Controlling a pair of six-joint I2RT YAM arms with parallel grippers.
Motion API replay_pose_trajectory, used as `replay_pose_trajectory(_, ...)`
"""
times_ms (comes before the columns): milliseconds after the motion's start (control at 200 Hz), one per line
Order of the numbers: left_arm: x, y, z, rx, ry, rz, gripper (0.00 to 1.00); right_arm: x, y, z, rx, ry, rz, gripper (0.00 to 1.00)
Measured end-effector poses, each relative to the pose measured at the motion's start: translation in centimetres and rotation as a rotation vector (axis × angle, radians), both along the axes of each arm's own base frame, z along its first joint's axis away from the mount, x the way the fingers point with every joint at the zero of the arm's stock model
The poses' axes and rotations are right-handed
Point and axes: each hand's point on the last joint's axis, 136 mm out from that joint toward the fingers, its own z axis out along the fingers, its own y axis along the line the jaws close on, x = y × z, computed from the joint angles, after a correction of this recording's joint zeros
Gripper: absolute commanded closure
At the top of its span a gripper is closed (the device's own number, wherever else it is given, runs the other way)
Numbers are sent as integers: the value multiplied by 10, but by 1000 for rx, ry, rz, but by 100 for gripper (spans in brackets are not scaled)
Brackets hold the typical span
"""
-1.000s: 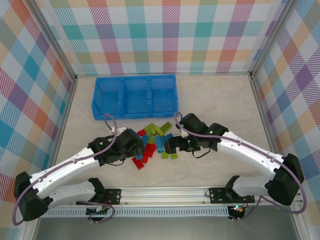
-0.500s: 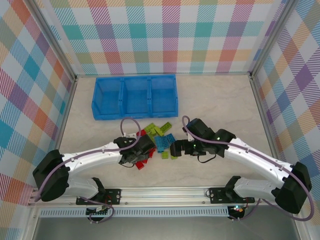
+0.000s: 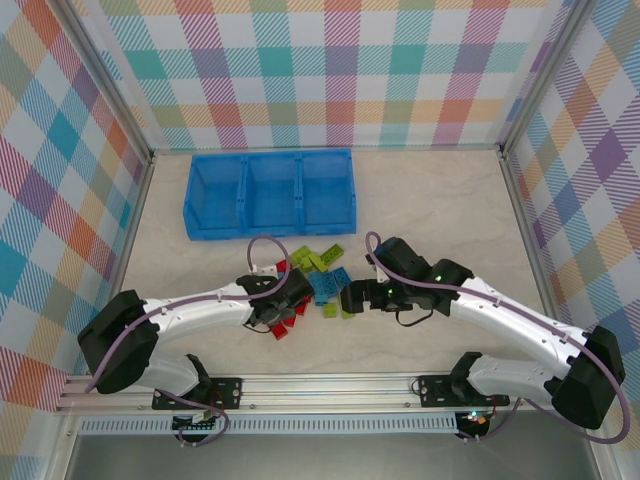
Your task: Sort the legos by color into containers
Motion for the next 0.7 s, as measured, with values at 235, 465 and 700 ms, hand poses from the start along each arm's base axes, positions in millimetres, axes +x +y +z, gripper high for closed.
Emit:
replay_pose_trajectory(235,2,6,-2,10,8,20,65,1,1,1,6,4,-12,0)
replay_pose_trajectory(465,4,10,12,-8,-26,20,73,1,1,3,16,0,-18,0)
replay_pose_trajectory(700,27,17,72,-91,-164,36,72,2,1,5,20,-9,-21,0)
